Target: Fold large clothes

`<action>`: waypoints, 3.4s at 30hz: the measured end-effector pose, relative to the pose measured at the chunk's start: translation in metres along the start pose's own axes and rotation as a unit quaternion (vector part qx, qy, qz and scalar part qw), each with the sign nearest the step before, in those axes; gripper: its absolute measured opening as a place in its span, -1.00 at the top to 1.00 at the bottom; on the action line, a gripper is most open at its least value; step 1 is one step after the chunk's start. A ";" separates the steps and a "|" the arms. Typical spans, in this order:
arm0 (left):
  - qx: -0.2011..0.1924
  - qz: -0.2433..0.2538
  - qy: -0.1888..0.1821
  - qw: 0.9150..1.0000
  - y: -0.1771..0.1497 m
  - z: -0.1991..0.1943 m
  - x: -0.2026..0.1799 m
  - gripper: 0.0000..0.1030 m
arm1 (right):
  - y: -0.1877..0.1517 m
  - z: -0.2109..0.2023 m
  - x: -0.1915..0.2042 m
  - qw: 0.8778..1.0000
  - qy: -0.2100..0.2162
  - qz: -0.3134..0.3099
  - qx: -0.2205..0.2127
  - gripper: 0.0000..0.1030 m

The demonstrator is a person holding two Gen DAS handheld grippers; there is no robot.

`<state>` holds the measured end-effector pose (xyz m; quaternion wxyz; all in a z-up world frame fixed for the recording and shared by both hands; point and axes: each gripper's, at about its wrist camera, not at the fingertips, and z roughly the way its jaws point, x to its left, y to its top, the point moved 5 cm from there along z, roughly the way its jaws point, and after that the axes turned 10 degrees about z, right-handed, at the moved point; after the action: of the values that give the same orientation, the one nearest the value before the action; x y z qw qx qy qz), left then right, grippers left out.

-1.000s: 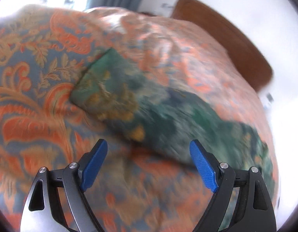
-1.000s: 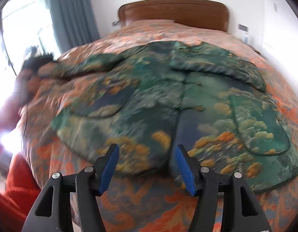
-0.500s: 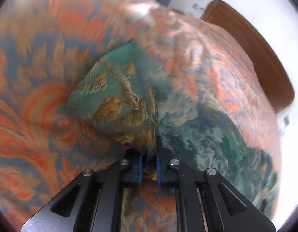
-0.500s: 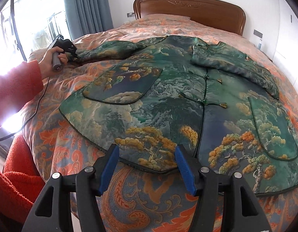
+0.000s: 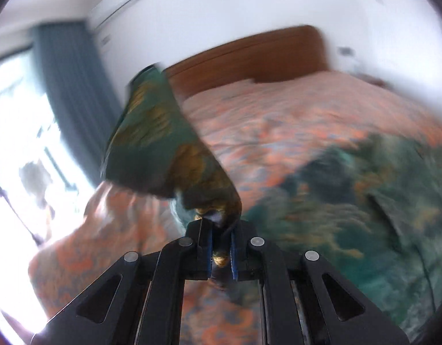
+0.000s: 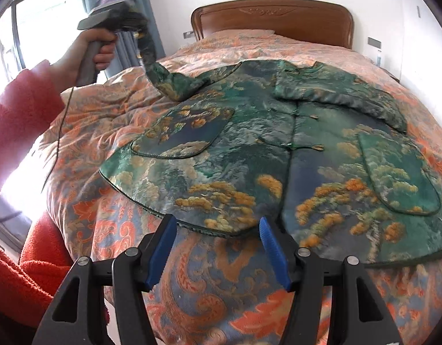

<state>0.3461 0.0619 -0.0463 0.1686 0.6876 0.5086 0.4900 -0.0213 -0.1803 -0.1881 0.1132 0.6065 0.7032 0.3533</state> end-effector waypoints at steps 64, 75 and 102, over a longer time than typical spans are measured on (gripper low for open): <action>0.113 -0.131 -0.204 0.963 -0.140 -0.051 -0.017 -0.83 | 0.237 0.146 -0.122 0.988 -0.111 0.089 -0.062 -0.04; 0.155 -0.120 -0.230 0.953 -0.099 0.102 -0.068 -0.36 | 0.124 0.037 -0.097 0.992 -0.023 0.104 -0.074 -0.22; 0.241 -0.158 -0.205 0.935 -0.083 0.215 -0.078 -0.82 | 0.064 0.023 -0.121 0.984 -0.014 0.167 -0.054 -0.22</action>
<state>0.4828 0.0868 -0.2457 0.1734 0.7040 0.6679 0.1678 0.0705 -0.2842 -0.1965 0.0950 0.7132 0.5703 0.3963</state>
